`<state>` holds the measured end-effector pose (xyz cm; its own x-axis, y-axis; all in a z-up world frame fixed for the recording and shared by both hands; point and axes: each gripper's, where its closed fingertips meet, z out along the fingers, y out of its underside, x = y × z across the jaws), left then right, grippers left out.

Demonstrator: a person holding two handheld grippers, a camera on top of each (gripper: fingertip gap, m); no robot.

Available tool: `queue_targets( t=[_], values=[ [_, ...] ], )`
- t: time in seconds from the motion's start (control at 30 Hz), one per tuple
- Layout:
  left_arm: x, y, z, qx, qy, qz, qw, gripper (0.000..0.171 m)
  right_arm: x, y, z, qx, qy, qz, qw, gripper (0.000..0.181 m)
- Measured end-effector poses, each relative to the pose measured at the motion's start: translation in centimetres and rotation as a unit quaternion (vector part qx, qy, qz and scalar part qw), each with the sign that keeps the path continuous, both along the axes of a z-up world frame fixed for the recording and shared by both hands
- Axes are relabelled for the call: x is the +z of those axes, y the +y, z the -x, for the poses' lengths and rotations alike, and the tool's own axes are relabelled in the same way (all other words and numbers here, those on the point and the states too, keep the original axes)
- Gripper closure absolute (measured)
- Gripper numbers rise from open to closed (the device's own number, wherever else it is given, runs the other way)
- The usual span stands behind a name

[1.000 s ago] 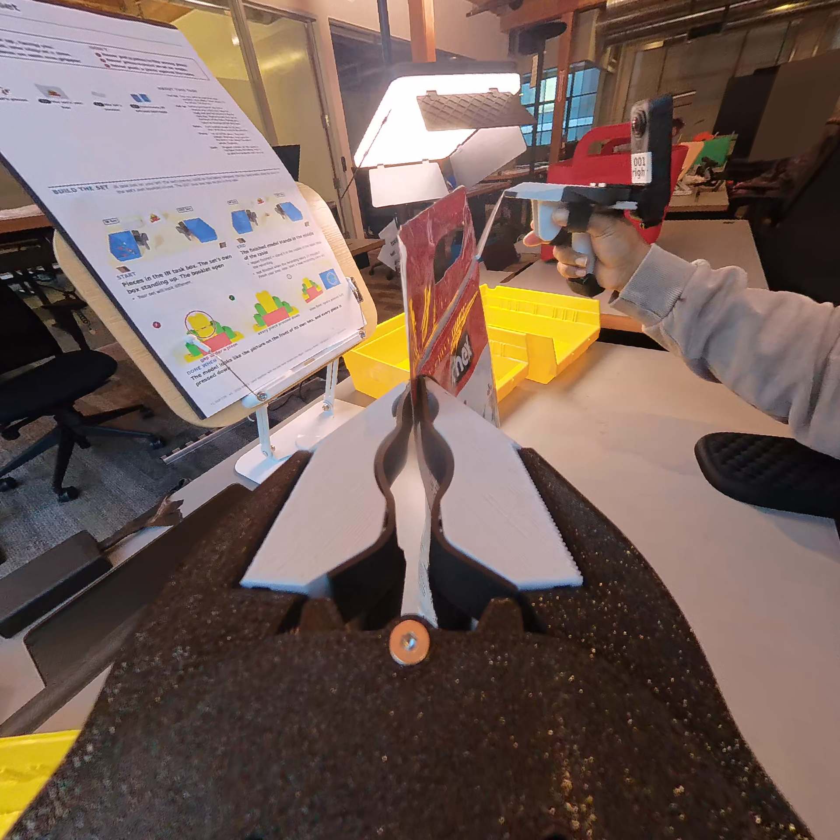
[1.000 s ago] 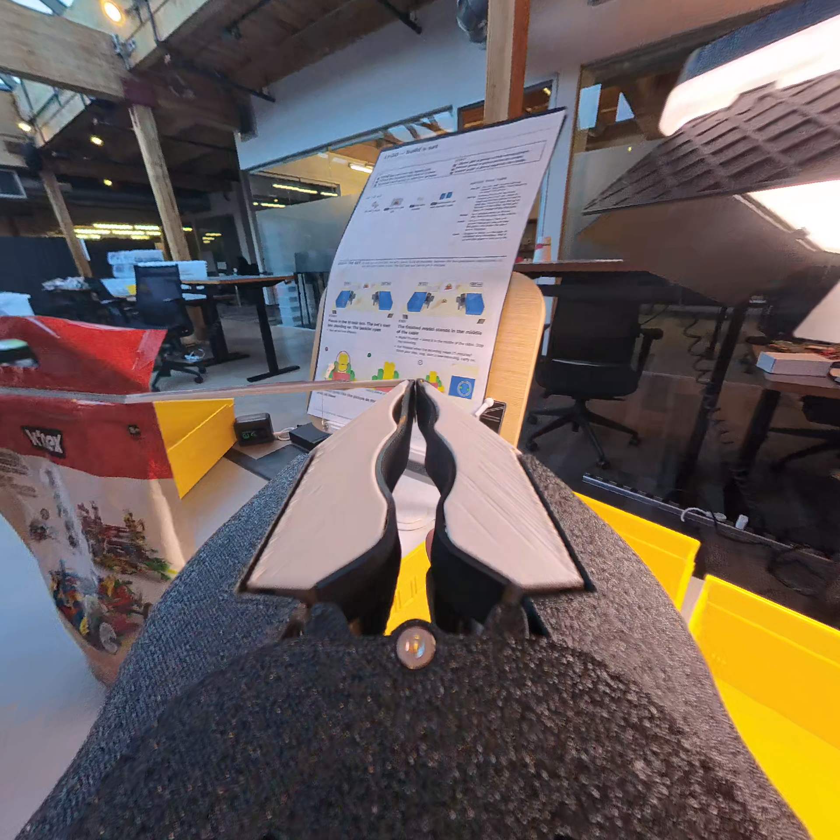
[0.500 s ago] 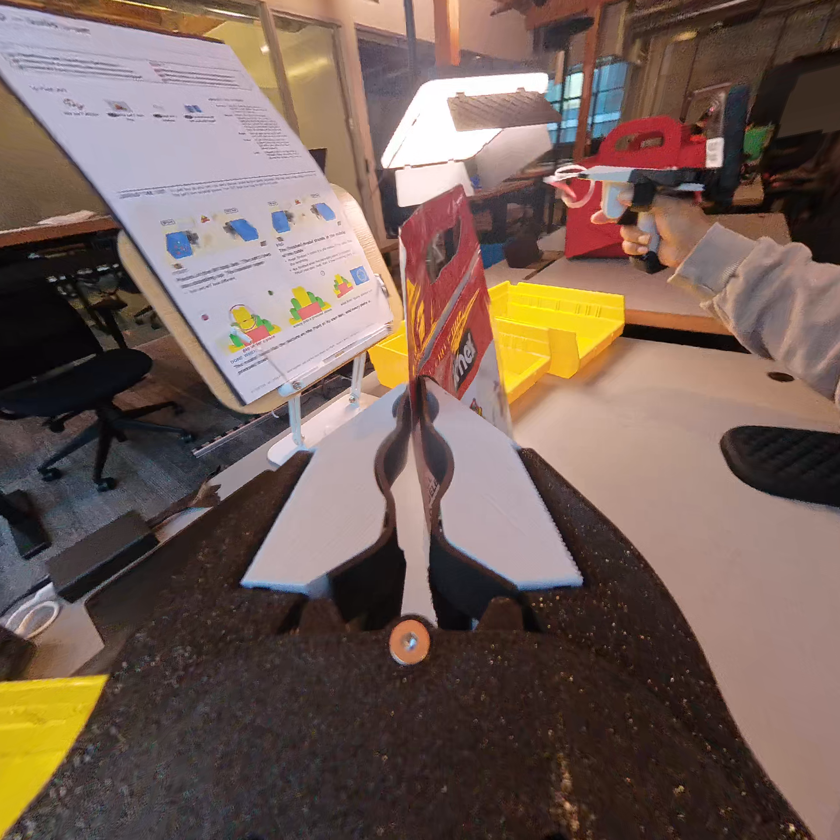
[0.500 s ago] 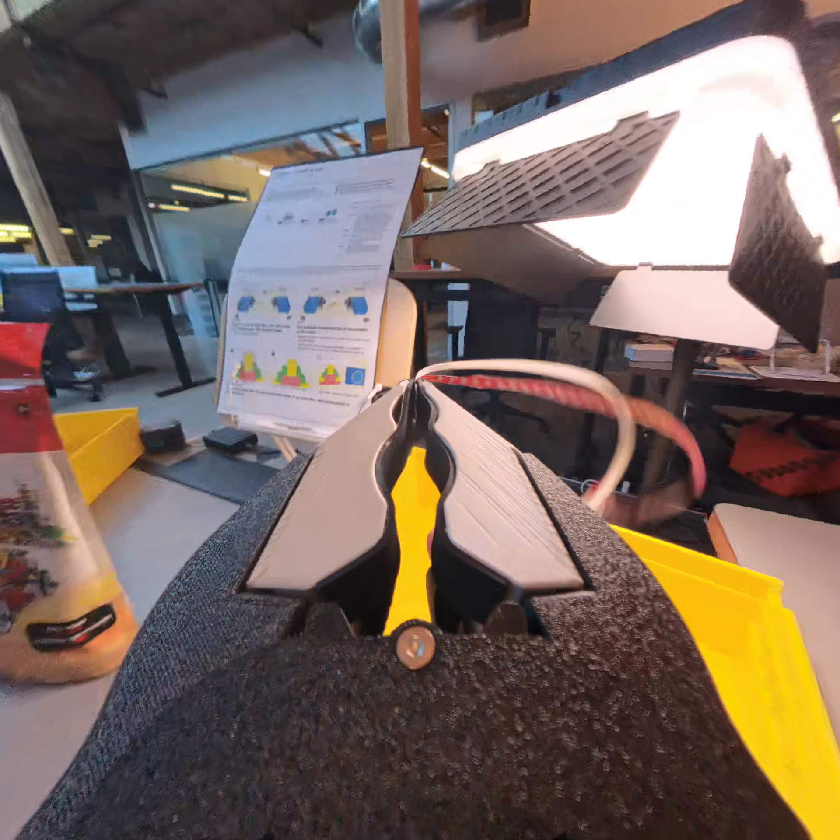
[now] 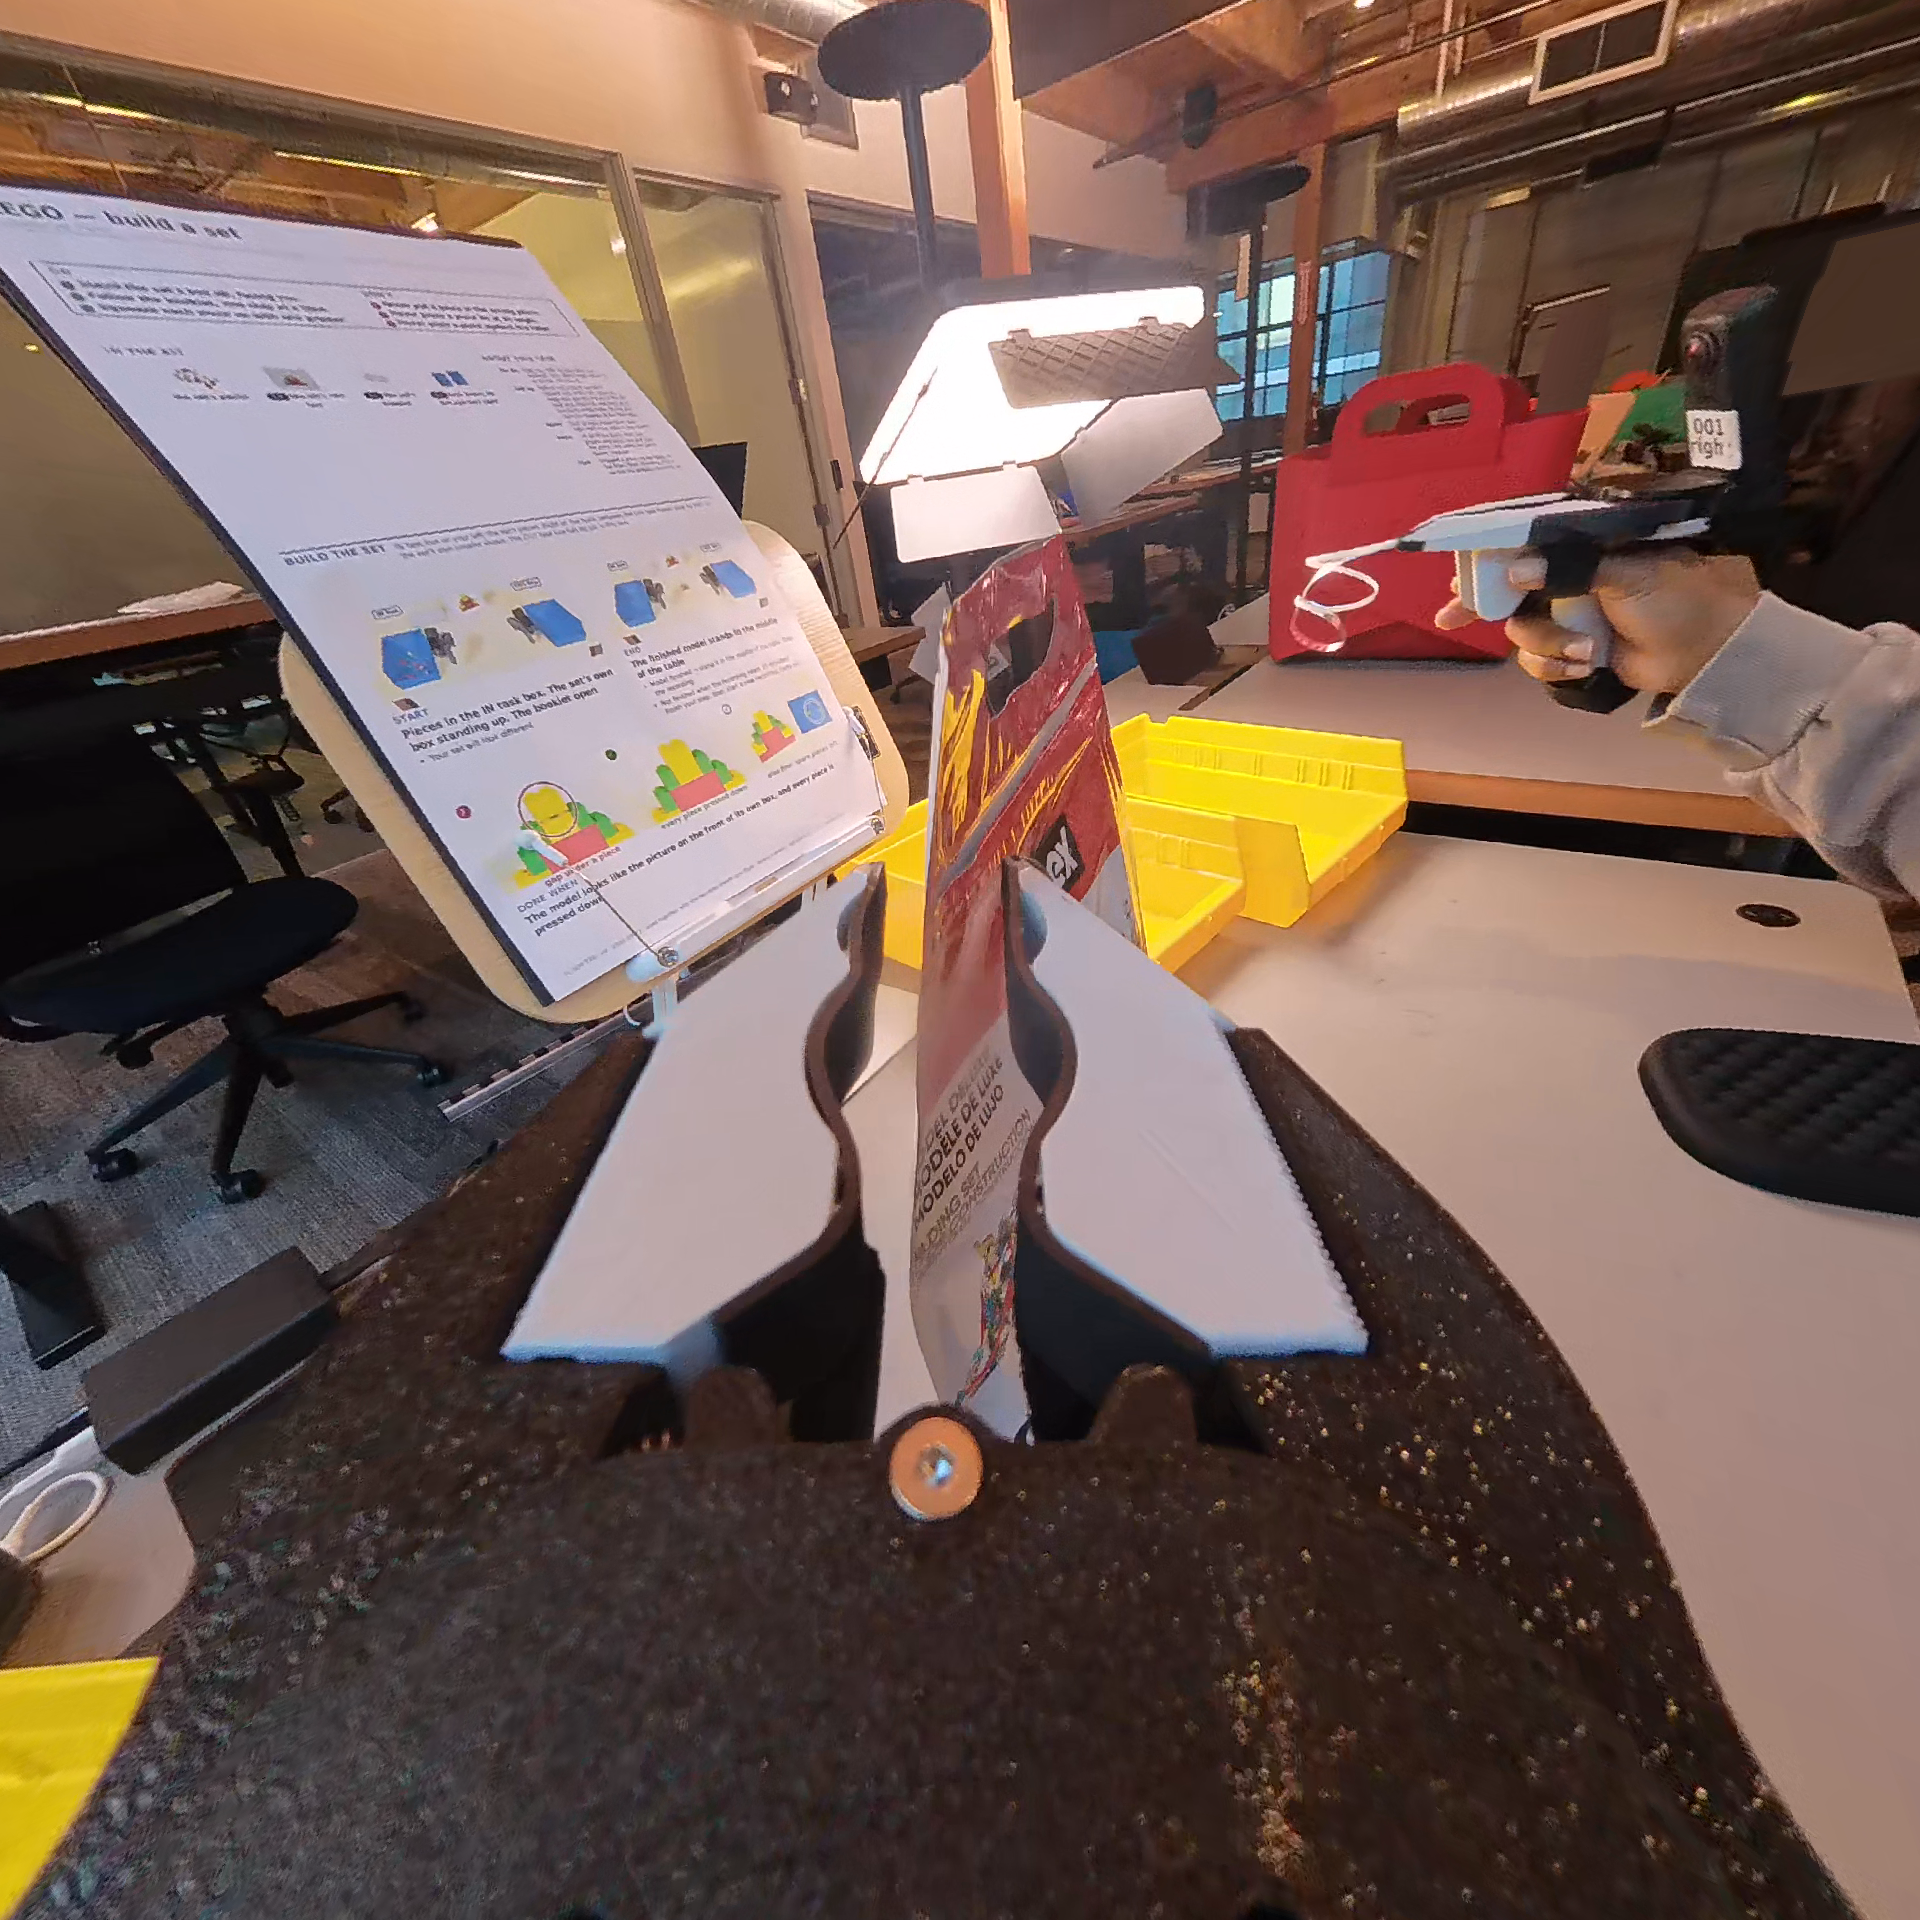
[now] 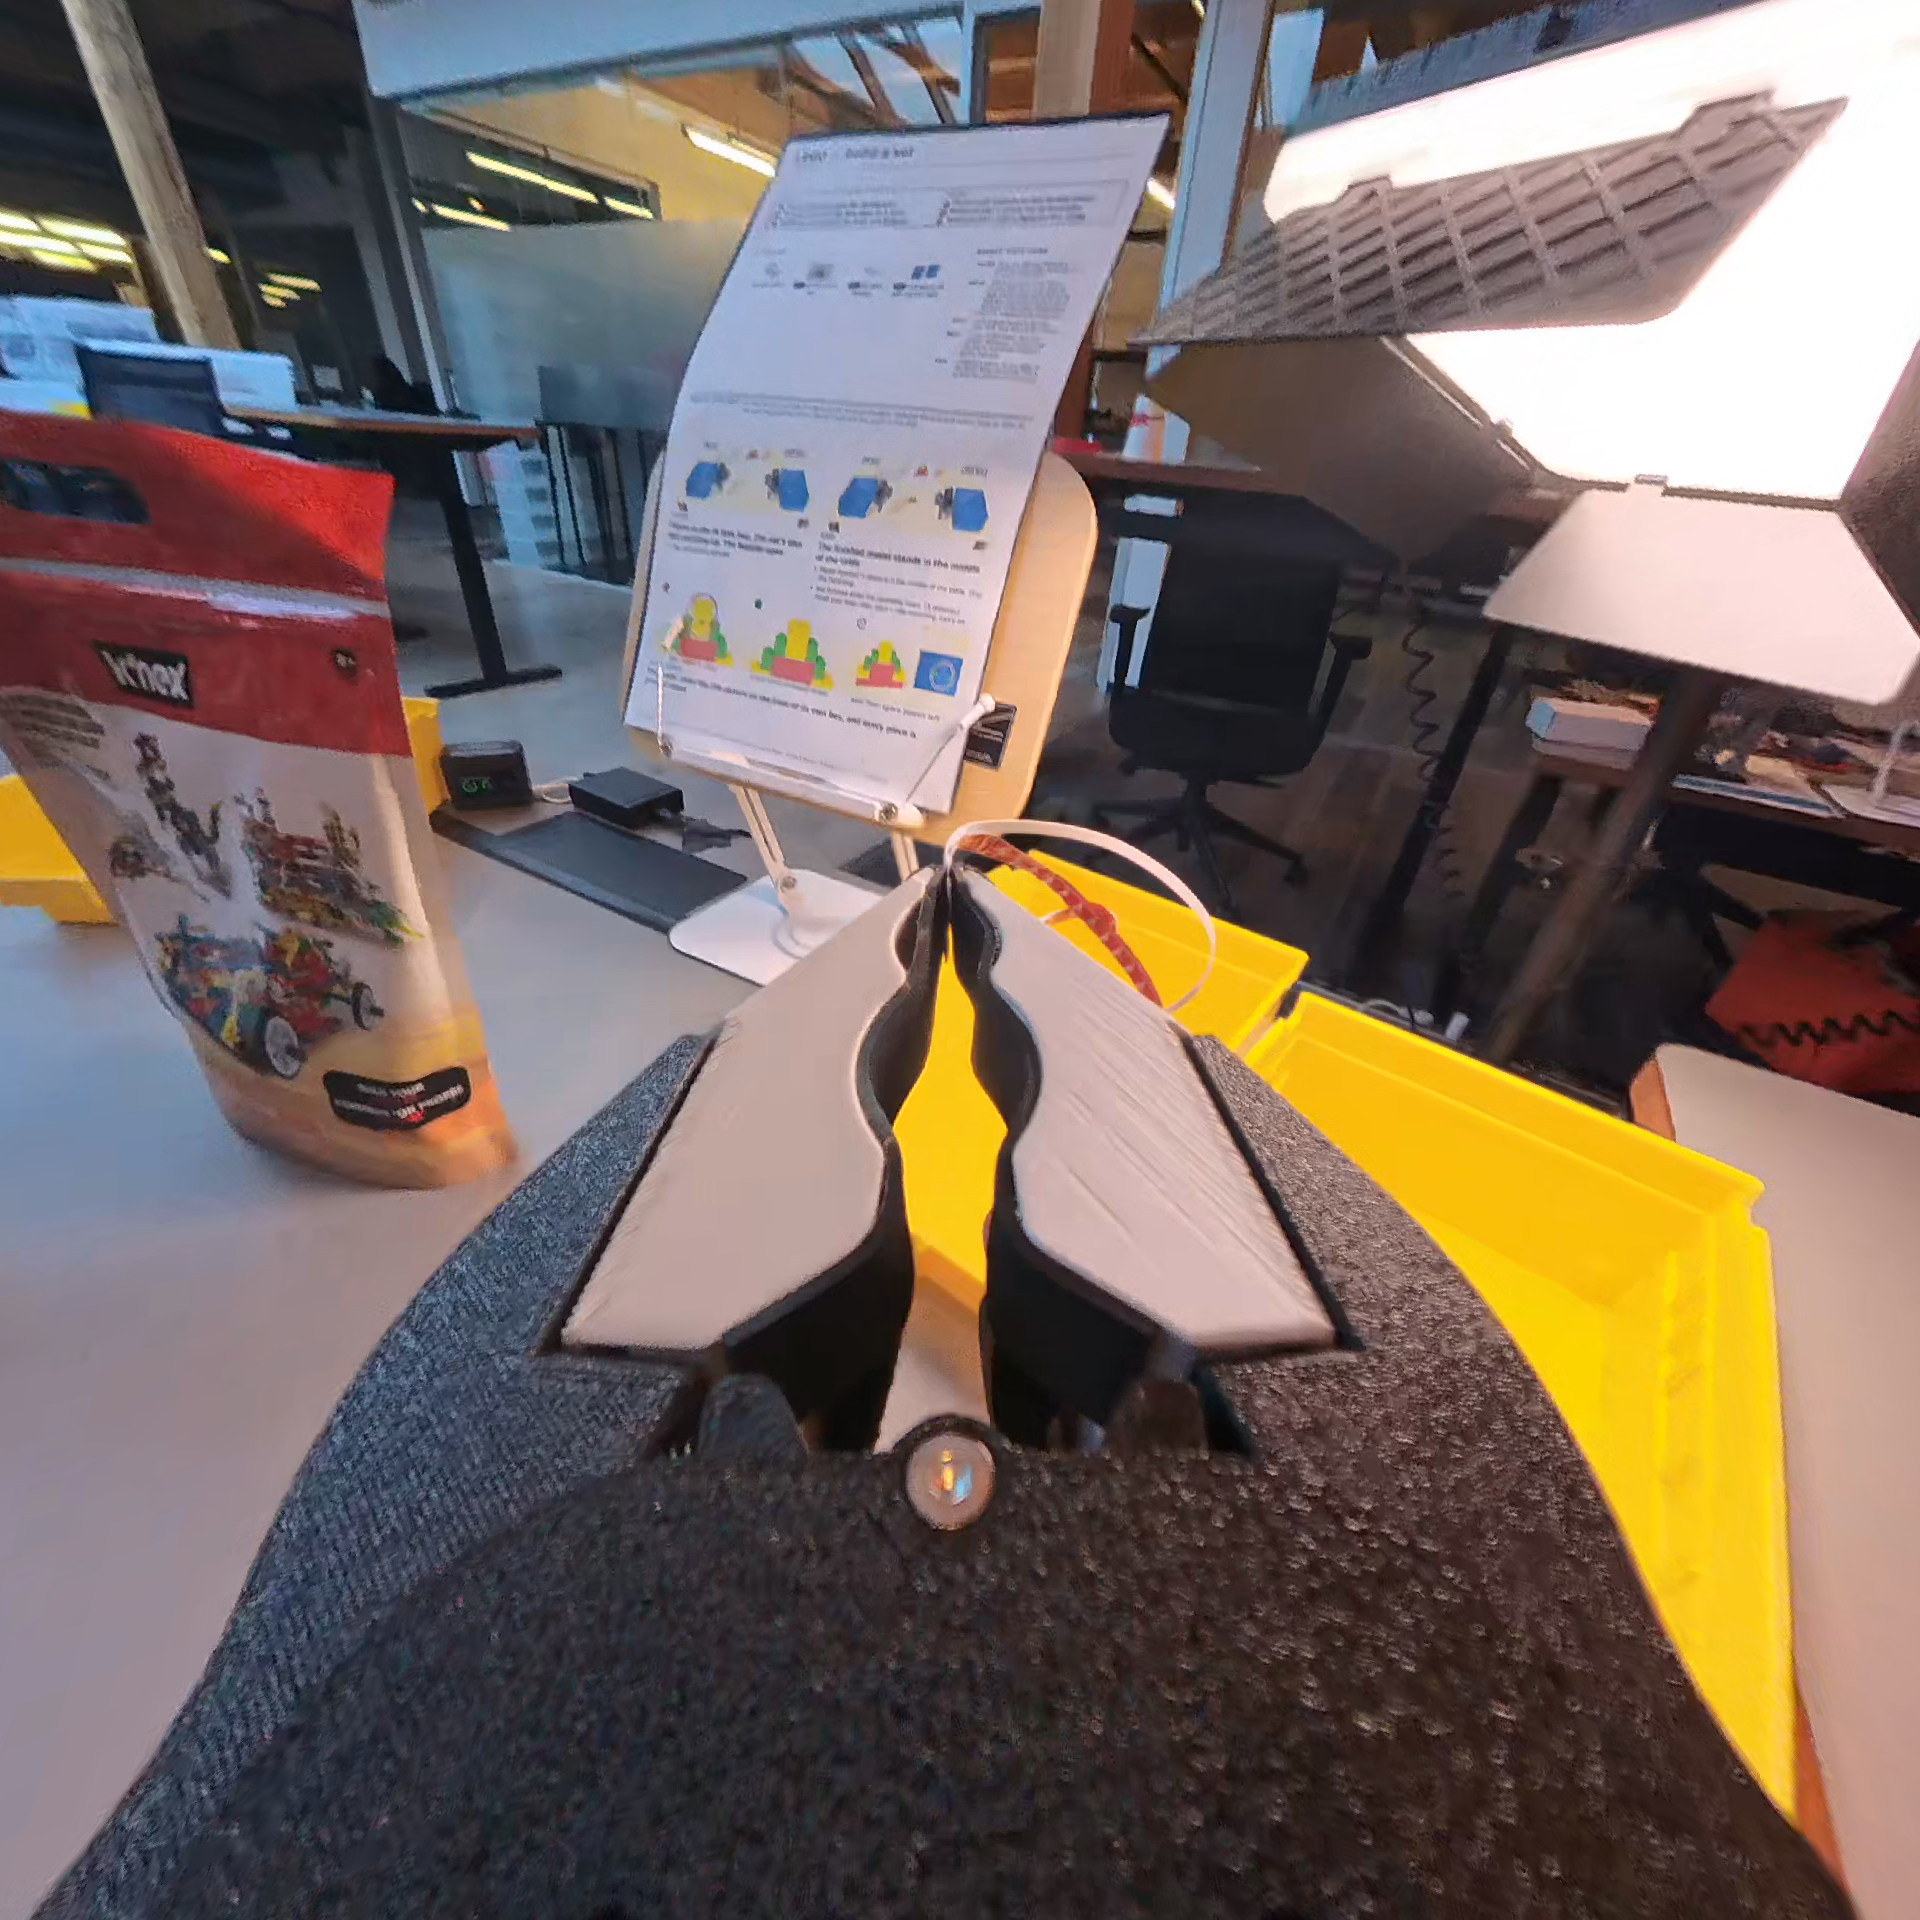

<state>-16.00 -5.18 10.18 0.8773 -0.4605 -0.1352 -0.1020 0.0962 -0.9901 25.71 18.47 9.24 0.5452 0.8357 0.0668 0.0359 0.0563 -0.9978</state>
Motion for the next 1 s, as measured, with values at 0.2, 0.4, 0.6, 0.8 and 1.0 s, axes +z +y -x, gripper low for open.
queue_targets(
  t=[0.2, 0.4, 0.6, 0.8, 1.0],
  values=[
    [0.9, -0.8, 0.5, 0.021, 0.013, -0.015, 1.0, 0.154, -5.4, 0.8, -7.8, -0.113, -0.123, 0.04, 0.985, 0.181],
    [0.7, -0.4, 1.0, 0.04, 0.012, -0.011, 0.999, 0.159, -10.7, 2.8, -18.0, -0.249, -0.244, 0.054, 0.936, 0.181],
    [0.0, 0.2, 0.6, 0.054, 0.029, 0.001, 0.998, 0.162, -12.3, 8.0, -27.3, -0.345, -0.259, 0.064, 0.9, 0.181],
    [-0.2, 0.3, 0.7, 0.072, 0.042, 0.007, 0.996, 0.167, -13.7, 10.7, -32.7, -0.413, -0.237, 0.086, 0.875, 0.165],
    [-0.6, 0.6, 0.8, 0.062, 0.035, 0.015, 0.997, 0.166, -11.2, 9.9, -30.6, -0.397, -0.162, 0.088, 0.899, 0.122]
  ],
)
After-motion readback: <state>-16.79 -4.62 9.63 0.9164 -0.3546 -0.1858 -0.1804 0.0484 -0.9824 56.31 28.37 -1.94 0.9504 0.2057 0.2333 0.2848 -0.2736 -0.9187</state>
